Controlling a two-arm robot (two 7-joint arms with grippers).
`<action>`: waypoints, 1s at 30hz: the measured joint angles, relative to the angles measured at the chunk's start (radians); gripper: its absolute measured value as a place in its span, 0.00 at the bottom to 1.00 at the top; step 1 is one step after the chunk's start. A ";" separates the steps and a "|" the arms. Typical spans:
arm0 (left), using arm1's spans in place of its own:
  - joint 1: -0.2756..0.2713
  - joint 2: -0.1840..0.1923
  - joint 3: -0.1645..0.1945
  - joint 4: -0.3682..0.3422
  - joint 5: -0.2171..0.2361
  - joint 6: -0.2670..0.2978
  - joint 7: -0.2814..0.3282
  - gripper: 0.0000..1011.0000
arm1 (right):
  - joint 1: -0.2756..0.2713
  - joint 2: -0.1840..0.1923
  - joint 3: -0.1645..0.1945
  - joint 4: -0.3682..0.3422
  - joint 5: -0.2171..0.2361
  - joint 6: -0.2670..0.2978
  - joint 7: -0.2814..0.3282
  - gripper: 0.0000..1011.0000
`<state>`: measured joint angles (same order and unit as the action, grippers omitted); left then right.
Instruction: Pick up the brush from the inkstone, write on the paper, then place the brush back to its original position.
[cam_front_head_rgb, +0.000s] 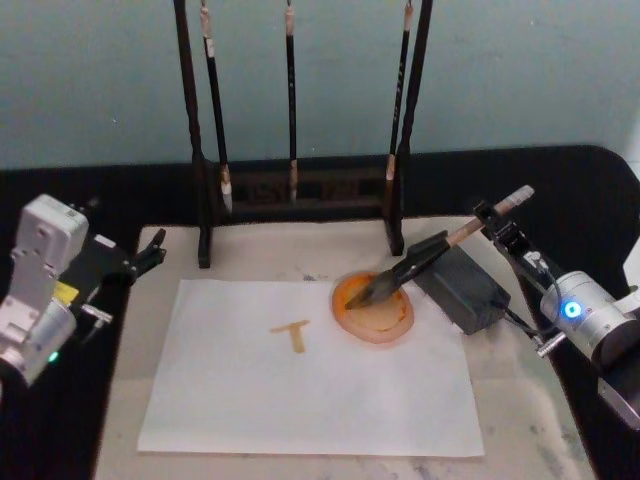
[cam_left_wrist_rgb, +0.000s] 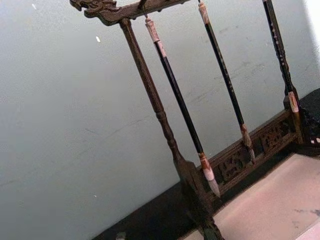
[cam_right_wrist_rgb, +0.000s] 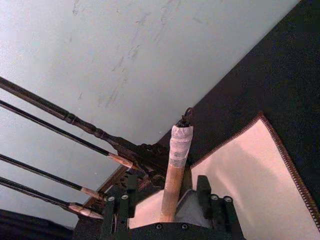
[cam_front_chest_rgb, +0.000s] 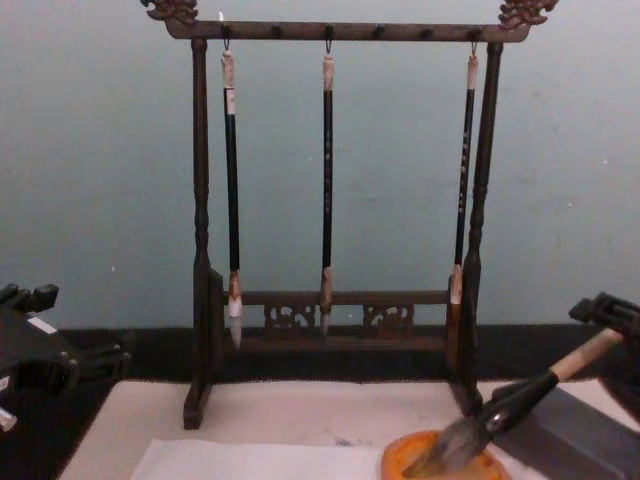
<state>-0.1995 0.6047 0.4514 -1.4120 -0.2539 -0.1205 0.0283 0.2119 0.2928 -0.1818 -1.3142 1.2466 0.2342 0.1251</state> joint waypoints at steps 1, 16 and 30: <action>0.000 0.000 0.000 0.000 0.000 0.000 0.000 1.00 | 0.000 0.000 0.000 0.000 0.000 0.000 0.000 0.74; 0.000 0.000 0.000 0.000 0.000 0.000 0.000 1.00 | 0.000 0.000 0.001 0.000 -0.002 0.001 0.000 0.28; 0.000 0.000 0.000 0.000 0.000 0.000 0.000 1.00 | 0.000 0.000 0.001 0.000 -0.002 0.001 0.000 0.15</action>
<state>-0.1995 0.6047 0.4514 -1.4119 -0.2539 -0.1205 0.0283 0.2122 0.2925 -0.1813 -1.3141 1.2446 0.2351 0.1254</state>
